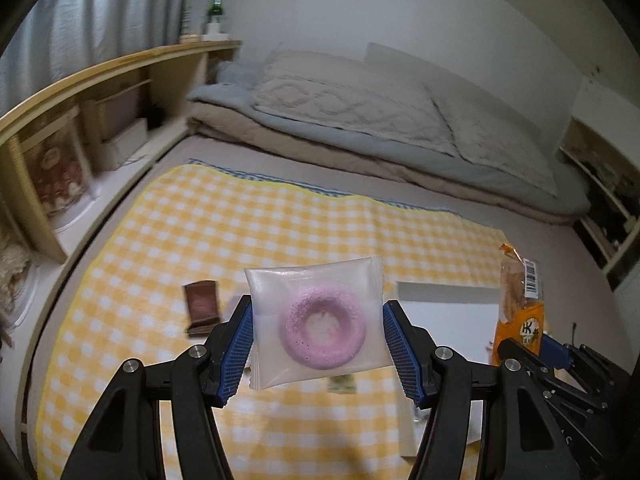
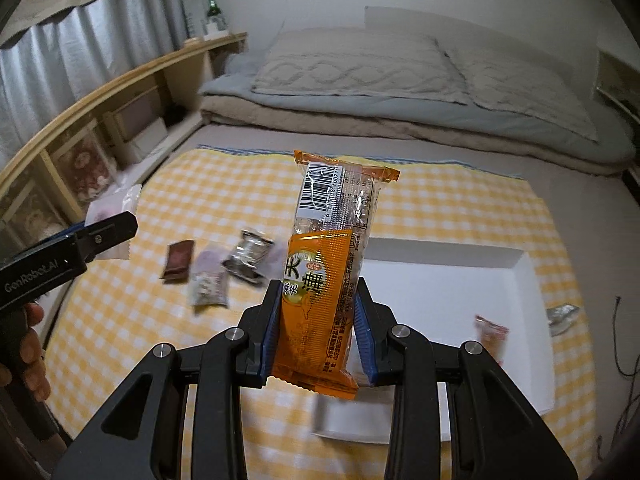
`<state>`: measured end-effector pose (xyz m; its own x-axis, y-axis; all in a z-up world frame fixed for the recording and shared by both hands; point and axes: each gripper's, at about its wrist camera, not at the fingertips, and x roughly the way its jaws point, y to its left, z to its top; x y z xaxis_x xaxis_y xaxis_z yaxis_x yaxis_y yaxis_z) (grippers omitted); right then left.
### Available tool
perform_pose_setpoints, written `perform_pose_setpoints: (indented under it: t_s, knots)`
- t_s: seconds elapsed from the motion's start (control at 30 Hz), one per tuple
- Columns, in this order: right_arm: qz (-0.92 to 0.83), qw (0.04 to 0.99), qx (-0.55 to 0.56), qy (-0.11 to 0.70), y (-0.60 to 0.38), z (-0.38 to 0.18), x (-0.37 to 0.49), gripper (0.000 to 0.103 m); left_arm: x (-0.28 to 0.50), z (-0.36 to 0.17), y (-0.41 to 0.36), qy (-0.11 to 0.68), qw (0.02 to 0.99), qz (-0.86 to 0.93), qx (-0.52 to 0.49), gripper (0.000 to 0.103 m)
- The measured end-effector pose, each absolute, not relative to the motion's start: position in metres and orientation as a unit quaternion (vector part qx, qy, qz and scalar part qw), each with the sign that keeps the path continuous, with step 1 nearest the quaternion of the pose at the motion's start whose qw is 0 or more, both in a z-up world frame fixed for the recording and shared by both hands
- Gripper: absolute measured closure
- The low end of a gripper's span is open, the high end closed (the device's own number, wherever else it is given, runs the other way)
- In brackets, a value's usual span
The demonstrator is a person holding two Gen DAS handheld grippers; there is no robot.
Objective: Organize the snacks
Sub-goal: 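Carry both snacks to the white tray and release them inside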
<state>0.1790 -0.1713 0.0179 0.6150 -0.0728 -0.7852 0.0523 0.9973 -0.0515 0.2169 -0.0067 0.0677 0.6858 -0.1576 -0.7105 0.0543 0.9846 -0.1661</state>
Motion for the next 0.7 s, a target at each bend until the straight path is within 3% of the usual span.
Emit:
perform_pose_setpoints:
  t_s: [0.7]
  knots:
    - [-0.102, 0.869, 0.044, 0.483, -0.297, -0.019, 0.169, 0.069, 0.343, -0.012, -0.155, 0.486, 0.859, -0.145, -0.071, 0.042]
